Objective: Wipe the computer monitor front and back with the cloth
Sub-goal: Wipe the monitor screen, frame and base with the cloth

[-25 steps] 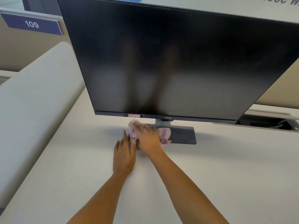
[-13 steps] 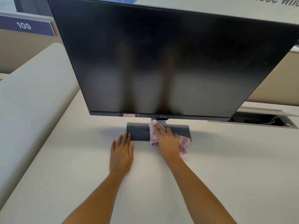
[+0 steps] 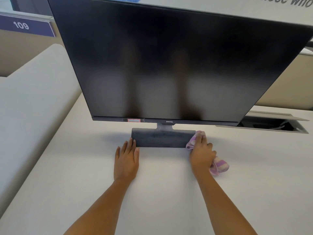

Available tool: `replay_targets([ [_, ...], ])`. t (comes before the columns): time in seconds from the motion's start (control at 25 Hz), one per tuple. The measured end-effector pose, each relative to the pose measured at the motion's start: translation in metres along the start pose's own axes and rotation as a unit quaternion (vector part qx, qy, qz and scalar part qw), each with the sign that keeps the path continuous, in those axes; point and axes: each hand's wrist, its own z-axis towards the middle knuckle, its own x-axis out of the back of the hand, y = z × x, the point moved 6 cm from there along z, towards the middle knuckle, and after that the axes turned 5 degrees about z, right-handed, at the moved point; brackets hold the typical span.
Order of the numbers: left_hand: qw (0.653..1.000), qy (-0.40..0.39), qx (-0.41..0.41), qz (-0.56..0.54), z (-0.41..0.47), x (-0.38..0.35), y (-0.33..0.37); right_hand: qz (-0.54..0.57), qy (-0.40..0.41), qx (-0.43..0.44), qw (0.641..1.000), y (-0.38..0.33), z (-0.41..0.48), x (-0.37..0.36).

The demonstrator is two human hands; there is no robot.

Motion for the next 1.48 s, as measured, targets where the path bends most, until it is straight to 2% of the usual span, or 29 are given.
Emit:
replay_targets([
  [0.16, 1.0, 0.007, -0.001, -0.01, 0.0, 0.002, 0.0, 0.018, 0.0, 0.045, 0.999, -0.039, -0.023, 0.004],
  [0.36, 1.0, -0.003, 0.007, -0.012, 0.0, 0.001, 0.0, 0.058, -0.053, 0.199, 0.977, -0.116, -0.039, 0.011],
  [0.44, 1.0, 0.001, 0.01, -0.021, 0.001, 0.001, -0.001, 0.063, -0.045, 0.235, 0.969, -0.131, -0.03, 0.018],
  [0.6, 0.997, 0.022, 0.008, -0.074, 0.0, 0.004, -0.003, 0.065, -0.015, 0.308, 0.949, -0.173, -0.031, 0.026],
  [0.68, 0.988, 0.03, 0.048, -0.141, 0.0, 0.007, -0.007, 0.073, -0.014, 0.357, 0.931, -0.196, -0.046, 0.025],
  [0.8, 0.964, 0.039, 0.133, -0.228, 0.0, 0.008, -0.014, 0.104, -0.016, 0.384, 0.917, -0.204, -0.06, 0.02],
  [1.0, 0.971, 0.05, 0.089, -0.218, -0.002, 0.012, -0.014, 0.11, -0.031, 0.423, 0.899, -0.185, -0.07, 0.013],
  [1.08, 0.984, 0.036, 0.039, -0.173, -0.003, 0.011, -0.01, 0.099, -0.026, 0.409, 0.907, -0.168, -0.061, 0.011],
  [1.16, 0.993, 0.014, -0.002, -0.114, -0.003, 0.007, -0.007, 0.09, -0.011, 0.349, 0.933, -0.139, -0.043, 0.009],
  [1.32, 0.998, -0.016, -0.015, -0.052, -0.002, 0.002, -0.004, 0.082, -0.022, 0.203, 0.975, -0.07, -0.013, 0.005],
  [1.48, 0.999, -0.041, -0.011, -0.014, -0.004, 0.003, 0.004, 0.101, -0.015, 0.102, 0.99, -0.028, -0.009, 0.01],
])
